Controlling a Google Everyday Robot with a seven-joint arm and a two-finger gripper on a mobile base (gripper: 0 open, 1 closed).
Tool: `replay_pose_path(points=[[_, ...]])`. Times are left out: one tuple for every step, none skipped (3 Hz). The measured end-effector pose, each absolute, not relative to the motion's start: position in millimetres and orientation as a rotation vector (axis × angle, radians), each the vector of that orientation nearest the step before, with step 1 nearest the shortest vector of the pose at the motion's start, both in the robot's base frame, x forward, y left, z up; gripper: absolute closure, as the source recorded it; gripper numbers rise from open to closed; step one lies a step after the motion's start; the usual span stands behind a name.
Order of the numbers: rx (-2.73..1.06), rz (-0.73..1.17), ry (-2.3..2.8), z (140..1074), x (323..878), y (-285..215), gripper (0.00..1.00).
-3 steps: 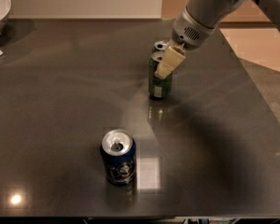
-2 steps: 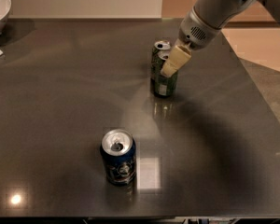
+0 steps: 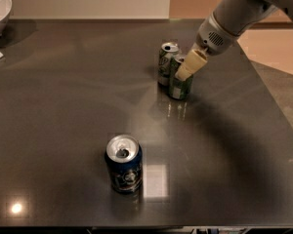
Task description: Move green can near 7up can
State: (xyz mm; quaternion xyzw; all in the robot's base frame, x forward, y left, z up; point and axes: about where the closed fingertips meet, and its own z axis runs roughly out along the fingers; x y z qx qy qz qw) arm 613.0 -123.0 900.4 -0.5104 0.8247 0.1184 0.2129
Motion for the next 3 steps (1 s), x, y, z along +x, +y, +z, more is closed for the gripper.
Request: replay_pose_path(points=[[-1.39, 0.319, 2.278, 898.2, 614.0, -129.0, 0.13], [-1.391, 0.32, 2.278, 896.8, 614.5, -127.8, 0.0], [-1.391, 0.32, 2.278, 896.7, 614.5, -127.7, 0.0]])
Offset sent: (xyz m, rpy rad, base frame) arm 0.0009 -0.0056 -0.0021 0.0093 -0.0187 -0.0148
